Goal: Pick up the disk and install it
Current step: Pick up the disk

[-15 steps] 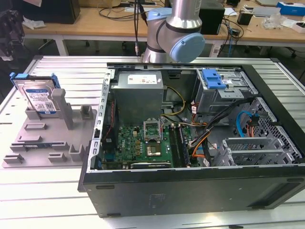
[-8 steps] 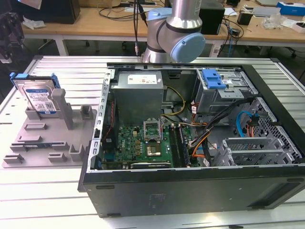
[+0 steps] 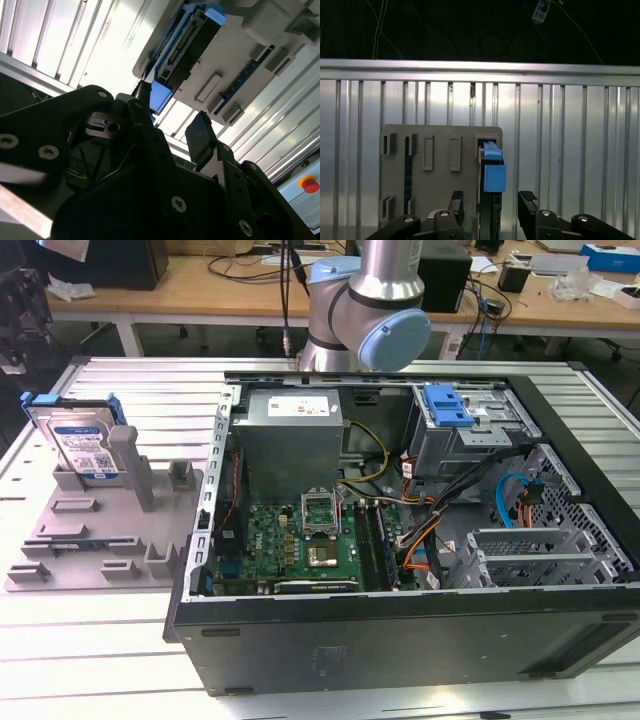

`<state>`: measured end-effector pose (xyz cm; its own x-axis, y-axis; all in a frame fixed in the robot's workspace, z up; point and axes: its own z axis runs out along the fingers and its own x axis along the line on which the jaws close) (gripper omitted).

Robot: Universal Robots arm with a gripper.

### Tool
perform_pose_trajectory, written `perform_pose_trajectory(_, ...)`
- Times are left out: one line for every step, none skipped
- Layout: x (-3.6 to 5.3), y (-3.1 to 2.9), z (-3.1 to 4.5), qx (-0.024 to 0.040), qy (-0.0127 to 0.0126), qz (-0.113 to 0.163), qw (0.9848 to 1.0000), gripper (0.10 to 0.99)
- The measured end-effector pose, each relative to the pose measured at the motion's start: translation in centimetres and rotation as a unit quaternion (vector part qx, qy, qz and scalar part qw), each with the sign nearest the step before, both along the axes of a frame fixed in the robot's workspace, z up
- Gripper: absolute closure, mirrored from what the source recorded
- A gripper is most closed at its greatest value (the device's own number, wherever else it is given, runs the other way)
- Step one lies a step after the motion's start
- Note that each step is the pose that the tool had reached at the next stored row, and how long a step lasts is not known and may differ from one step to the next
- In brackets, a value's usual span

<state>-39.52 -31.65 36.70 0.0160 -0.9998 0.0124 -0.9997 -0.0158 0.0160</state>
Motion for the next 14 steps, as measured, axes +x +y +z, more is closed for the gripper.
perform_pose_trajectory(0.00,0.00,-0.04,0.0000,0.0000,-0.005,1.0000,0.529)
perform_pose_trajectory(0.01,0.00,-0.10,0.0000,0.0000,-0.015,0.9999,0.529)
perform_pose_trajectory(0.01,0.00,-0.16,0.0000,0.0000,-0.023,0.9997,0.529)
perform_pose_trajectory(0.02,0.00,-0.20,0.0000,0.0000,-0.026,0.9997,0.529)
perform_pose_trajectory(0.02,0.00,-0.25,0.0000,0.0000,-0.026,0.9997,0.529)
perform_pose_trajectory(0.02,0.00,-0.29,0.0000,0.0000,-0.026,0.9996,0.529)
perform_pose_trajectory(0.02,0.01,-0.34,0.0000,0.0000,-0.027,0.9996,0.529)
perform_pose_trajectory(0.02,0.03,-0.38,0.0000,0.0000,-0.027,0.9996,0.529)
perform_pose_trajectory(0.02,0.04,-0.44,0.0000,0.0000,-0.027,0.9996,0.529)
perform_pose_trajectory(0.02,0.05,-0.48,0.0000,0.0000,-0.027,0.9996,0.529)
perform_pose_trajectory(0.02,0.06,-0.54,0.0000,0.0000,-0.027,0.9996,0.529)
perform_pose_trajectory(0.01,0.07,-0.60,0.0000,0.0000,-0.027,0.9996,0.529)
perform_pose_trajectory(0.01,0.07,-0.64,0.0000,0.0000,-0.027,0.9996,0.529)
perform_pose_trajectory(0.02,0.07,-0.69,0.0000,0.0000,-0.027,0.9996,0.529)
